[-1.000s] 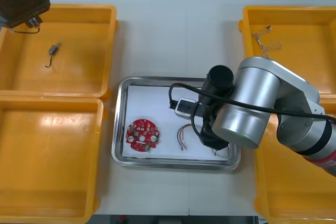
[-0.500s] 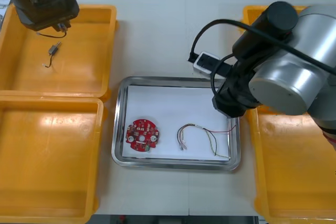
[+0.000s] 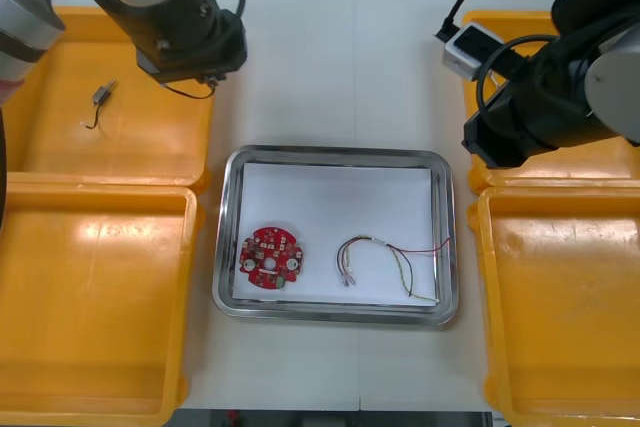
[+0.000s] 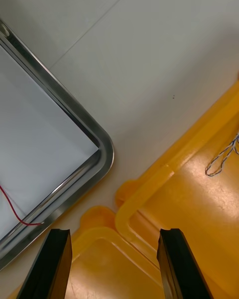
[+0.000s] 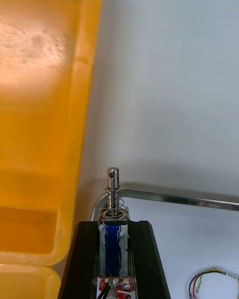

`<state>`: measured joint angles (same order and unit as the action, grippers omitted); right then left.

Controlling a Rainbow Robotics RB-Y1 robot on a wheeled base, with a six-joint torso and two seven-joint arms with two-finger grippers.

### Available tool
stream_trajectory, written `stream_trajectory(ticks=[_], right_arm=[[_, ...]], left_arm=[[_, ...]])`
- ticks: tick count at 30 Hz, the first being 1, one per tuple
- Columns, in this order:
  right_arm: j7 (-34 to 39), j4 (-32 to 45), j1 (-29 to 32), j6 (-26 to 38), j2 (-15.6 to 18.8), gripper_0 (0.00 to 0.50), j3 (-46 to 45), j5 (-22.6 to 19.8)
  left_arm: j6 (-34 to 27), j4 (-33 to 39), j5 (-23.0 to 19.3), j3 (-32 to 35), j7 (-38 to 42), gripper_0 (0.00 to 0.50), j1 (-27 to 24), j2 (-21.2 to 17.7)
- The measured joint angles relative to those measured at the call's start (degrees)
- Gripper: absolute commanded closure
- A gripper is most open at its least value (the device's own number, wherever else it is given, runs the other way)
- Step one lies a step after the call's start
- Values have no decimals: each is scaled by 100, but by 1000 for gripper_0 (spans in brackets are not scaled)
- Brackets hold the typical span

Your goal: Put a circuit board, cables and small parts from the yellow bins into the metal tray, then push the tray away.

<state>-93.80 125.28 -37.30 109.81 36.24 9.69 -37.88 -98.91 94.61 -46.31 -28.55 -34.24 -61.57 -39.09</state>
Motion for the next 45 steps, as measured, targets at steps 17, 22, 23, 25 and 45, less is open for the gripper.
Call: stream_trajectory(ticks=[17, 22, 23, 25, 45], right_arm=[[6, -2445, -908, 1, 364, 0, -922, 304], [6, -3191, -1208, 1, 364, 0, -1006, 420], [7, -3323, -1250, 1, 364, 0, -1024, 425], [7, -3522, -1321, 1, 364, 0, -1048, 434], [219, -5645, -2246, -764, -50, 0, -1216, 996]], left_arm=[[258, 212, 148, -1313, 31, 500, 57, 678], [581, 214, 267, -1402, 147, 500, 274, 696], [640, 214, 305, -1431, 164, 500, 325, 697], [749, 214, 370, -1493, 173, 500, 424, 697], [1333, 284, 754, -2079, 173, 500, 1088, 610]])
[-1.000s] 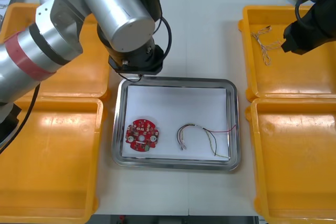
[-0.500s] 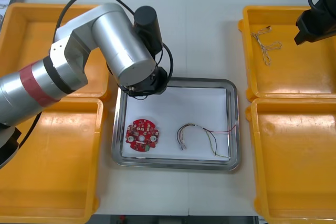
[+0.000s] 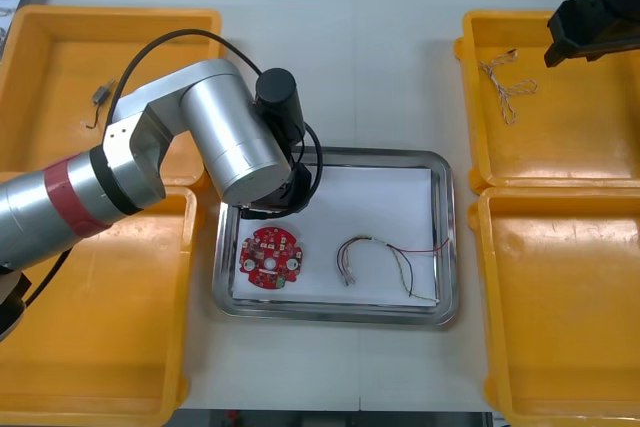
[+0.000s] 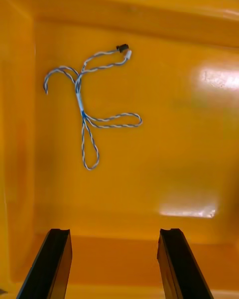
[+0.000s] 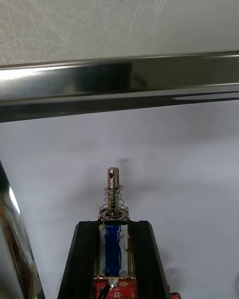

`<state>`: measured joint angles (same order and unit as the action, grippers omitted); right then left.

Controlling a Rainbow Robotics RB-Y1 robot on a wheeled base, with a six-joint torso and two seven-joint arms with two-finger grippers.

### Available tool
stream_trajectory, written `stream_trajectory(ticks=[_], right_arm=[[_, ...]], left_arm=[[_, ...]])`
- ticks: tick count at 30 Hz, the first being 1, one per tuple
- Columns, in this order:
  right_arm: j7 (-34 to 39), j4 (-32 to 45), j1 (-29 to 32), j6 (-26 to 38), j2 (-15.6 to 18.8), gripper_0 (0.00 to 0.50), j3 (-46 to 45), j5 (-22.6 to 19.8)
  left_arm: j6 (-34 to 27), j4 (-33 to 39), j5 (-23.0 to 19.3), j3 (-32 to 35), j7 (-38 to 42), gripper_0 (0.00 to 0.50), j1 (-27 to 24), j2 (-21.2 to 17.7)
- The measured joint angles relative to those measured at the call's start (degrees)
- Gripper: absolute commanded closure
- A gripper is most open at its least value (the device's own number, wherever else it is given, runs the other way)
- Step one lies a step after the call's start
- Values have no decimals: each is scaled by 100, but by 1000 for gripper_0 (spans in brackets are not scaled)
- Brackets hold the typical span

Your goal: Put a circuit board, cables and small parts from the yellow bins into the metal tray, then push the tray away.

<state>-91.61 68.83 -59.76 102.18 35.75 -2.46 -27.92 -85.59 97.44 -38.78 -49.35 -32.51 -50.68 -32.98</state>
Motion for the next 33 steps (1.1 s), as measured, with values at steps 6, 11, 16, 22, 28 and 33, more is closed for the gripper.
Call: stream_trajectory(ticks=[6, 11, 16, 22, 28, 33], right_arm=[[0, -250, -2, -440, -96, 0, -81, 0], [0, -651, -4, -814, -132, 0, -81, 0], [0, -1026, -4, -1221, -163, 0, -81, 0], [0, -1246, -5, -1543, -167, 0, -82, 0], [3, -1681, -94, -1749, -183, 0, -82, -16], [25, -2089, -185, -1932, -199, 0, -82, -97]], left_arm=[[7, 9, 113, 0, 0, 192, 24, -32], [29, 17, 172, 0, 0, 0, 38, -42], [29, 34, 179, 0, 0, 0, 44, -46], [-9, 243, 218, 4, 0, 0, 47, -118], [-617, 751, 116, 337, 1, 0, 52, -226], [-984, 1192, -163, 920, 1, 0, 70, -402]])
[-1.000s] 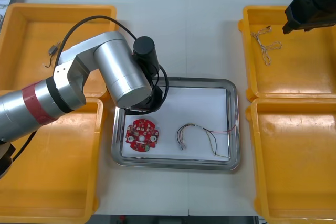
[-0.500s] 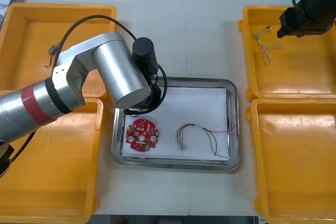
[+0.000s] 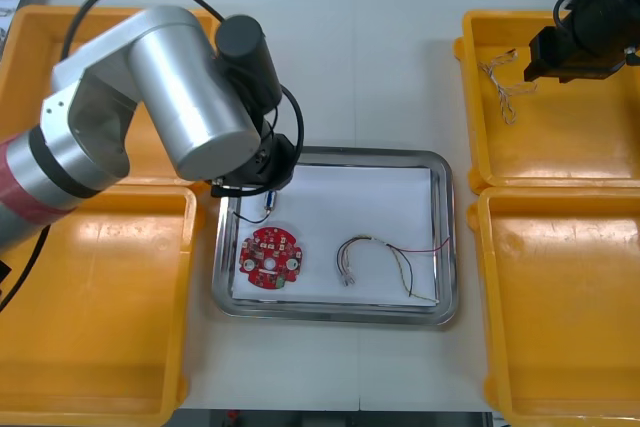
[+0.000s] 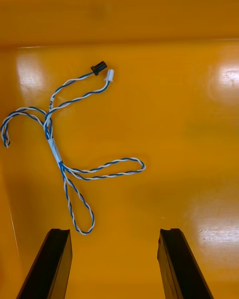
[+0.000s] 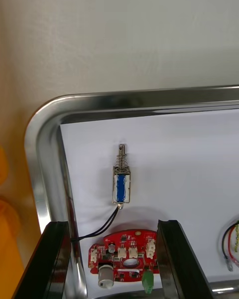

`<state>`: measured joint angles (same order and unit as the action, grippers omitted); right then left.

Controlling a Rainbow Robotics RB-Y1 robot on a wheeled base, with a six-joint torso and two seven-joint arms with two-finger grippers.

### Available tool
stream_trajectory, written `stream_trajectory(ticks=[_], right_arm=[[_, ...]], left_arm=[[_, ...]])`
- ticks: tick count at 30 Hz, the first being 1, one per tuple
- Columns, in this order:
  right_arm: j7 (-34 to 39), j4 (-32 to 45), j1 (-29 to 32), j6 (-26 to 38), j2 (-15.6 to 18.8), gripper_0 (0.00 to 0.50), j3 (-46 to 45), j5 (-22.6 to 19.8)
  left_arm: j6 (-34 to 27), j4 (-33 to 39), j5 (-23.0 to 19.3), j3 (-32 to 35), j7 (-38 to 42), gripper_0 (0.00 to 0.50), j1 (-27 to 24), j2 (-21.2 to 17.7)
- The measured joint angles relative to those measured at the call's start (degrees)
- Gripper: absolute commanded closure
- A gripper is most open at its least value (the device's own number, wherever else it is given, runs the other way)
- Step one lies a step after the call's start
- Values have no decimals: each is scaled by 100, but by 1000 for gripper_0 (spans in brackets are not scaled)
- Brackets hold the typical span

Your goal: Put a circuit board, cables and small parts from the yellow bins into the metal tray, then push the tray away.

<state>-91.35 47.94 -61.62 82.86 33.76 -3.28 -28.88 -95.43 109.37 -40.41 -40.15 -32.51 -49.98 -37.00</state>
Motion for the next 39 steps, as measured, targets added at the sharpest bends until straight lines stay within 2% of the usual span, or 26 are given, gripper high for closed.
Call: stream_trajectory(ticks=[7, 15, 20, 24, 29, 34, 39], right_arm=[[180, -180, -52, -34, -99, 0, -1, -9], [262, -202, -60, -90, -272, 0, -1, 146], [262, -401, -77, -266, -298, 0, -1, 237], [262, -741, -147, -511, -315, 0, -1, 251], [262, -954, -274, -524, -322, 0, -1, 295], [262, -1260, -426, -689, -335, 0, -1, 304], [262, -1495, -533, -776, -344, 0, -1, 321]], left_arm=[[-110, 201, -557, 726, 0, 0, 4, -493], [-235, 76, -964, 1386, -25, 0, 12, -1112], [-222, -389, -1011, 1619, -407, 0, 13, -1378], [2, -822, -1013, 1671, -1400, 0, 13, -1526], [494, -1347, -1037, 1709, -2486, 0, 14, -1619], [930, -1885, -1136, 1713, -2532, 0, 14, -1645], [1091, -2374, -1271, 1731, -2717, 0, 5, -1646]])
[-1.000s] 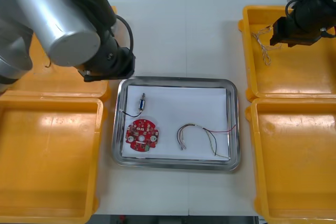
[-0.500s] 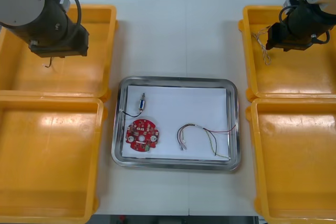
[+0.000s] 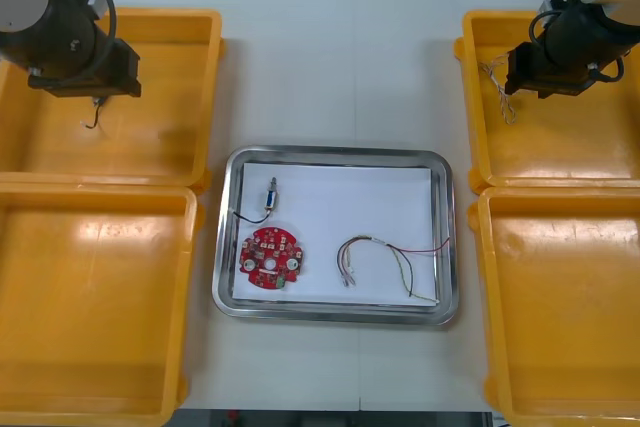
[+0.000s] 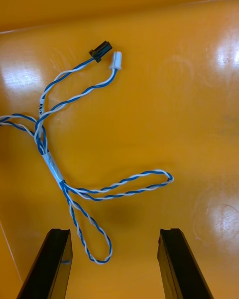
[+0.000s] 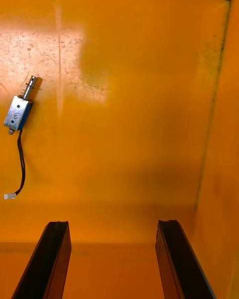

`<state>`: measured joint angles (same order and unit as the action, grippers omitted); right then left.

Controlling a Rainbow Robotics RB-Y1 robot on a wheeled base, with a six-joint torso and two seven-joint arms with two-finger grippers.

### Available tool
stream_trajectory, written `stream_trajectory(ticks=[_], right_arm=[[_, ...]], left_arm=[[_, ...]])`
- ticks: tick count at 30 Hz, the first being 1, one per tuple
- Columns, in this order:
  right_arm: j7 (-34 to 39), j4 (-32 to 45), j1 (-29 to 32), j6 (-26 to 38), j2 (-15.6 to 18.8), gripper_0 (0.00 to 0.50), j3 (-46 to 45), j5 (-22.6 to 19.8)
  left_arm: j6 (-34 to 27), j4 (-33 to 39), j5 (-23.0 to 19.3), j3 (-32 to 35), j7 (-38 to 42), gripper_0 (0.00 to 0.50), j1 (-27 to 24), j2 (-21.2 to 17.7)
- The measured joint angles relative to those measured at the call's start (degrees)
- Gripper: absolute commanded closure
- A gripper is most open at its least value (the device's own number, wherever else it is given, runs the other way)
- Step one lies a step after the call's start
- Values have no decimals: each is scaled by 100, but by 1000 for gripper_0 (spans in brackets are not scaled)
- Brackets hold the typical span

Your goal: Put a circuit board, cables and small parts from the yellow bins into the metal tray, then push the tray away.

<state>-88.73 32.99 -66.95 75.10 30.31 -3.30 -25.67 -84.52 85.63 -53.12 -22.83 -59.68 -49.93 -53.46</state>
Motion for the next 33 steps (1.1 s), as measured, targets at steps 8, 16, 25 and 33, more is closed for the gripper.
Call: stream_trajectory(ticks=[8, 16, 25, 33], right_arm=[[0, -243, -8, -154, -34, 0, 0, 21], [0, -296, -6, -160, -114, 0, 0, 27], [0, -296, 31, -237, -163, 0, 0, 18], [0, -290, 189, -508, -165, 0, 0, -34]], left_arm=[[260, -1001, -94, 4, -1993, 0, -125, 5], [824, -2148, -97, 4, -2490, 0, -505, 182], [1526, -3072, -81, 5, -3083, 0, -726, 499], [1947, -3668, -59, 5, -4024, 0, -813, 744]])
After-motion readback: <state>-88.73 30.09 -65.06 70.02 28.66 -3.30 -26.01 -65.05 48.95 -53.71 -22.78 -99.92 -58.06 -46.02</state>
